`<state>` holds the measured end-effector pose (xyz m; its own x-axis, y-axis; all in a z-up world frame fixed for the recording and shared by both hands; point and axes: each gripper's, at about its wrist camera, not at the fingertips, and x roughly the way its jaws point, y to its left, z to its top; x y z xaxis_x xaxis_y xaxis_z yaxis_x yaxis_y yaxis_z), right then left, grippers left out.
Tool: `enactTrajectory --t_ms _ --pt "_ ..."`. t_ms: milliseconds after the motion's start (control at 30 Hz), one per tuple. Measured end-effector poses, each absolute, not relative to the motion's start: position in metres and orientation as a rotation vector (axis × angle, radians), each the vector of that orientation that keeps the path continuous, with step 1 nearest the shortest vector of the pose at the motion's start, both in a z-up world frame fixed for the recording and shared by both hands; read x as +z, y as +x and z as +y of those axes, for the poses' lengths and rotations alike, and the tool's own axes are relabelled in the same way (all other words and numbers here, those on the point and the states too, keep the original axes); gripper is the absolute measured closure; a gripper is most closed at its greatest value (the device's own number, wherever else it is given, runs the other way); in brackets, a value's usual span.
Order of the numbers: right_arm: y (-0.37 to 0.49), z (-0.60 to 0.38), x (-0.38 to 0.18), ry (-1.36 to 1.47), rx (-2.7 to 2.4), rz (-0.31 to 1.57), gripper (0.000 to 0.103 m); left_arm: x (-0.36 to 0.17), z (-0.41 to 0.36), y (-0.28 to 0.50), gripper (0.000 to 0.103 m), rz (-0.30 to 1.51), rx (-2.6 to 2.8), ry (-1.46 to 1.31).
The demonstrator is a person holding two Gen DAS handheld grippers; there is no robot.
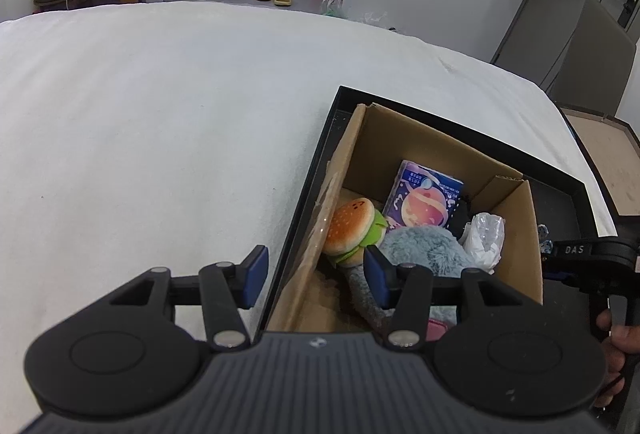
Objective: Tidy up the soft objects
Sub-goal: 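Grasp the denim fish plush with the right tool, then carry the denim fish plush into the box and open the right tool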
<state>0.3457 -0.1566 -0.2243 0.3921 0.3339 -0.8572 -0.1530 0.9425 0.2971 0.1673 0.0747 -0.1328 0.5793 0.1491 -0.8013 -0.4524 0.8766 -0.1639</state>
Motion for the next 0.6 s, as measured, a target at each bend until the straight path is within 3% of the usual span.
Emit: enactTrajectory --t_ms 300,600 --pt "0.331 -0.173 -0.206 0.213 0.315 1.089 0.095 -0.130 0.070 0.164 0.052 0.884 0.345 -0.360" --pt "0.307 -0.185 -0.174 0.237 0.328 1.028 0.096 -0.120 0.069 0.155 0.052 0.866 0.342 -0.364"
